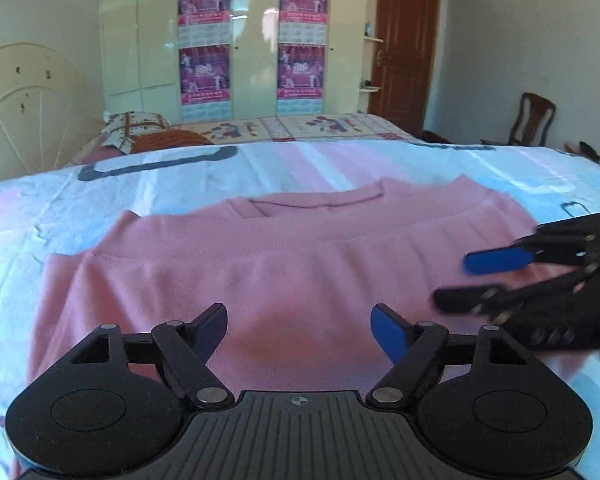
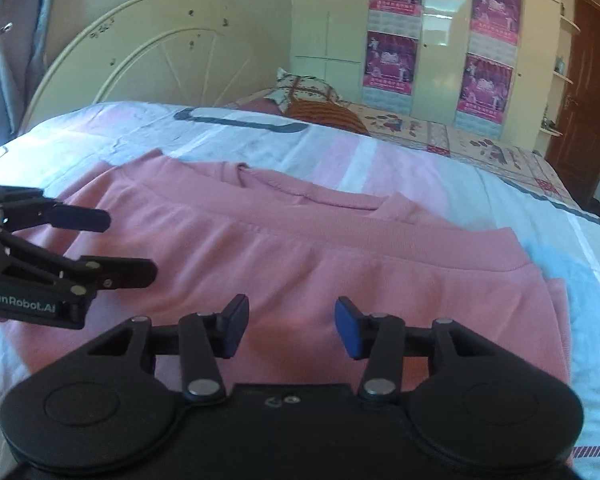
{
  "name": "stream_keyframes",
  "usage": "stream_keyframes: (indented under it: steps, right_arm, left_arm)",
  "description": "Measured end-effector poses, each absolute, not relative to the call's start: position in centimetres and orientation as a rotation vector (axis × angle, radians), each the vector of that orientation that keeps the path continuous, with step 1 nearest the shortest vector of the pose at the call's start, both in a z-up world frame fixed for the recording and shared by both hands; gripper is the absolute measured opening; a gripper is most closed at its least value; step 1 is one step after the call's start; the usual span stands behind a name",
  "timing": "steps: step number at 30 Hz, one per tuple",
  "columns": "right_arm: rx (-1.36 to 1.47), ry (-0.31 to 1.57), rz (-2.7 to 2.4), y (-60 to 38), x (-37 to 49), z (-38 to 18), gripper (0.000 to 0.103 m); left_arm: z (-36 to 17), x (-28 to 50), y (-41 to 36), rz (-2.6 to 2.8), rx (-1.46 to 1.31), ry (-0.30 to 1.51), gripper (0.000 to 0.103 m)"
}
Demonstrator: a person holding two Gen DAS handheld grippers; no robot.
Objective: Fold small clothes
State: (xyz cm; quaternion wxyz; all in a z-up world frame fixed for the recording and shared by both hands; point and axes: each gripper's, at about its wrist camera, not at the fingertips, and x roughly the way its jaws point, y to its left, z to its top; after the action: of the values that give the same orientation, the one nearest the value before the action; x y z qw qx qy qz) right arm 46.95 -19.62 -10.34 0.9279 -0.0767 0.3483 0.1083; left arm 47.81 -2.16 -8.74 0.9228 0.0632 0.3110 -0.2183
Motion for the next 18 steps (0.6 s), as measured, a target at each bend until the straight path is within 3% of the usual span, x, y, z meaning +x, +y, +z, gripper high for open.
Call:
stream_keyframes:
  steps: [5, 12, 18]
  right_arm:
    - [-0.192, 0.728, 0.230, -19.7, 46.0, -10.8, 0.046]
    - [-0.024, 0.791, -0.063, -31.0, 44.8, -10.7, 0.048]
    - [0.025, 0.731, -0.030, -29.5, 42.0, -9.0, 0.046]
  left_arm:
    - [-9.6, 48.0, -0.4, -0.364, 0.120, 0.663, 0.078]
    - [-10.9, 49.2, 8.6, -0.217, 0.062, 0.686, 0.078]
    - [-8.9, 45.4, 5.1, -0.272, 0.080, 0.637, 0.078]
